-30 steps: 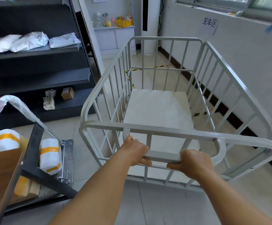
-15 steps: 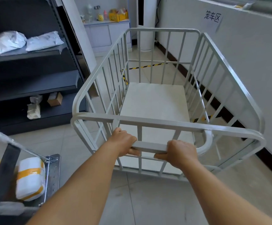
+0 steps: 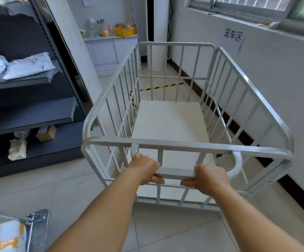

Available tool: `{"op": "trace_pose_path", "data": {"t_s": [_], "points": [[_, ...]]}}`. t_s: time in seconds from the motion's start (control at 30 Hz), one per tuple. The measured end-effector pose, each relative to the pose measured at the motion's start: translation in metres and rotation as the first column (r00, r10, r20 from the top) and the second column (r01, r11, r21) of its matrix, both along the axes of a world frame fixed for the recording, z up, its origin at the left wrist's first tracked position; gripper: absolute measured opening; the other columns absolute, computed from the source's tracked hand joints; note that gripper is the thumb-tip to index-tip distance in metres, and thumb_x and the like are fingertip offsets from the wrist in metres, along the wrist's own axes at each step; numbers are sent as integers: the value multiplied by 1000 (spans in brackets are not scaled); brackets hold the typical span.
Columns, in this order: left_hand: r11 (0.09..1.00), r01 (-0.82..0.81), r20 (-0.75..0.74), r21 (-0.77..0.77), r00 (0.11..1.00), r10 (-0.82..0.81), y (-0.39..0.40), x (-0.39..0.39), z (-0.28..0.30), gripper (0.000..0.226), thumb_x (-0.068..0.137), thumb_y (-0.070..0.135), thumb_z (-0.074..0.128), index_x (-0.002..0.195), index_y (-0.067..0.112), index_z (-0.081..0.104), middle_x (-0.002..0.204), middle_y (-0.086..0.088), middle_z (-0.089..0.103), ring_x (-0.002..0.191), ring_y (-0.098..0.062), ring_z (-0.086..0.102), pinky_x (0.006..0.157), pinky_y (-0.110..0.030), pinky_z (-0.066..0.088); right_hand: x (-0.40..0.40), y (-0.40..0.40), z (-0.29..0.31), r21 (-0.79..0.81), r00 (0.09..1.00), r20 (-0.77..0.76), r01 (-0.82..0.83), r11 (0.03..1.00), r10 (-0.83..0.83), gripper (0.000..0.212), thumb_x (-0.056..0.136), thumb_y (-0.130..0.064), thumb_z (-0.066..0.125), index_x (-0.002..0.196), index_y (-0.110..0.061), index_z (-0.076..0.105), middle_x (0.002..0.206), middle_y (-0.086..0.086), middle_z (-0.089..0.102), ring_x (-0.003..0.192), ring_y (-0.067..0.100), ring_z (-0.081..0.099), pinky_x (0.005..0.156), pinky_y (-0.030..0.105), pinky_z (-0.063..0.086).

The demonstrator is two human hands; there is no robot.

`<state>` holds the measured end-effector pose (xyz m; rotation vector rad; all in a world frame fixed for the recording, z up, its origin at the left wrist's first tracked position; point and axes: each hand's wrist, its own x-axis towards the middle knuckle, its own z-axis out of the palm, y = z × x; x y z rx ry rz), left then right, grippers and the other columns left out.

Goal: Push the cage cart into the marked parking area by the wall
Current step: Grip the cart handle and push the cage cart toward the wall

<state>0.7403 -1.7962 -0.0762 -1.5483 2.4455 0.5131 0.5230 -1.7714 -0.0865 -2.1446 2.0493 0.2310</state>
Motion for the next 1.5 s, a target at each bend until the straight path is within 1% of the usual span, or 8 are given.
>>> {"op": "trace_pose_path", "data": {"t_s": [0.13, 0.37, 0.8, 0.93, 1.07, 1.2, 1.33, 1.5], "points": [[1000, -8, 5, -16, 1000, 8, -47, -11, -2, 33, 87, 57, 56, 92, 25, 63, 79, 7, 56, 90, -21, 45, 91, -34, 29, -10, -46, 2, -6, 1000, -24, -20, 1000, 20, 58, 71, -79, 55, 90, -26, 64, 77, -8, 59, 76, 17, 59, 67, 29, 41], [999, -5, 49, -45, 999, 7, -114, -45, 1, 41, 88, 58, 53, 103, 21, 63, 99, -1, 65, 98, -25, 50, 91, -35, 28, -43, -122, -1, 31, 1000, 4, -31, 999, 31, 56, 69, -80, 57, 86, -26, 60, 79, -8, 62, 77, 15, 63, 72, 29, 51], [989, -147, 70, -18, 987, 148, -213, -170, 15, 38, 91, 52, 53, 107, 19, 63, 102, -4, 63, 102, -26, 49, 82, -32, 27, -162, -251, 4, 57, 988, 19, -155, 986, 154, 50, 73, -76, 57, 79, -27, 51, 74, -8, 54, 74, 17, 56, 63, 29, 38], [987, -157, 64, -28, 985, 159, -241, -217, 10, 40, 90, 56, 52, 102, 19, 62, 97, -2, 64, 98, -25, 50, 87, -33, 30, -210, -286, 7, 68, 983, -2, -185, 980, 185, 52, 74, -77, 55, 80, -26, 51, 67, -10, 50, 71, 16, 54, 66, 30, 37], [988, -138, 98, -65, 985, 144, -272, -257, 0, 45, 87, 64, 50, 95, 20, 59, 93, 1, 64, 90, -23, 53, 89, -34, 33, -252, -318, 5, 61, 984, 5, -176, 982, 176, 50, 74, -74, 57, 89, -27, 62, 80, -9, 63, 76, 16, 59, 78, 32, 40], [989, -114, 124, -99, 984, 126, -300, -292, -7, 42, 86, 67, 48, 86, 25, 51, 91, 2, 64, 84, -22, 53, 83, -34, 33, -288, -349, 1, 24, 985, -10, -171, 985, 172, 40, 77, -66, 59, 94, -29, 64, 83, -9, 66, 80, 14, 61, 85, 33, 39], [984, -109, 141, -142, 982, 129, -330, -326, -9, 49, 85, 69, 48, 90, 21, 58, 90, 0, 67, 87, -24, 58, 76, -31, 32, -322, -383, 0, 13, 984, -35, -172, 985, 173, 34, 79, -61, 61, 94, -30, 64, 82, -11, 66, 79, 13, 61, 86, 33, 38], [981, -152, 117, -120, 979, 166, -358, -354, -13, 52, 84, 69, 49, 92, 19, 61, 88, 0, 66, 79, -22, 51, 76, -29, 33, -348, -414, 0, 43, 981, -63, -181, 983, 184, 32, 80, -59, 60, 94, -30, 62, 82, -10, 68, 79, 14, 62, 82, 32, 34]]}}
